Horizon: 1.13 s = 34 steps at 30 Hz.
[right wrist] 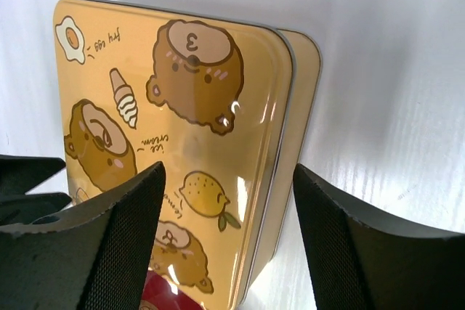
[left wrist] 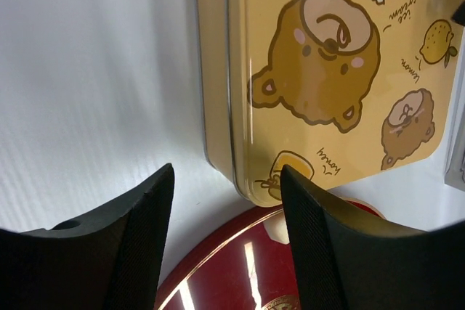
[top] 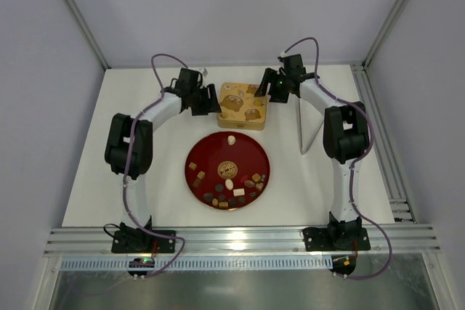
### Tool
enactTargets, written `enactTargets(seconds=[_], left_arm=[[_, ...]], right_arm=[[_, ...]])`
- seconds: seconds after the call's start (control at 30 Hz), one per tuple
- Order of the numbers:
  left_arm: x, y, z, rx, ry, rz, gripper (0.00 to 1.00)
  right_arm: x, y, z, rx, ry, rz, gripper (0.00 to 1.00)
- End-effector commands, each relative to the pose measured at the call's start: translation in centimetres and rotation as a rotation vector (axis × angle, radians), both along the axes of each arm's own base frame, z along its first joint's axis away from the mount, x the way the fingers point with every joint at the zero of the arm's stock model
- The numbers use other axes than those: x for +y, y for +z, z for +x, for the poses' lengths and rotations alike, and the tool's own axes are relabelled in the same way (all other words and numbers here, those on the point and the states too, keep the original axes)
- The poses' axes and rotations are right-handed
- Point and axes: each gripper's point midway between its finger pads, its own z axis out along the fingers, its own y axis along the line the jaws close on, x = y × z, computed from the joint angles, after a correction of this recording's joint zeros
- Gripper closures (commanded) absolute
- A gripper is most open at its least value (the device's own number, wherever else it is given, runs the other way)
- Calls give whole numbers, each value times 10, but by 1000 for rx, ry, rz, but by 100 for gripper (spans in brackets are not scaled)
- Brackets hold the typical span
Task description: Pack the chocolate
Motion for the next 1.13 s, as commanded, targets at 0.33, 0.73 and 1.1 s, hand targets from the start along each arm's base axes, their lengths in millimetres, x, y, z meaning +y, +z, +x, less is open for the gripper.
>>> enactTargets(seconds=[0.33, 0.73, 1.1], left_arm=[[29, 172, -63, -255, -37, -108, 37], [64, 188, -192, -360, -56, -113, 32], [71, 191, -210, -378, -63, -99, 32]], right_arm=[[-62, 240, -94, -558, -166, 11, 11], [-121, 195, -237, -593, -258, -100, 0], [-131, 180, -252, -602, -293, -115, 0]])
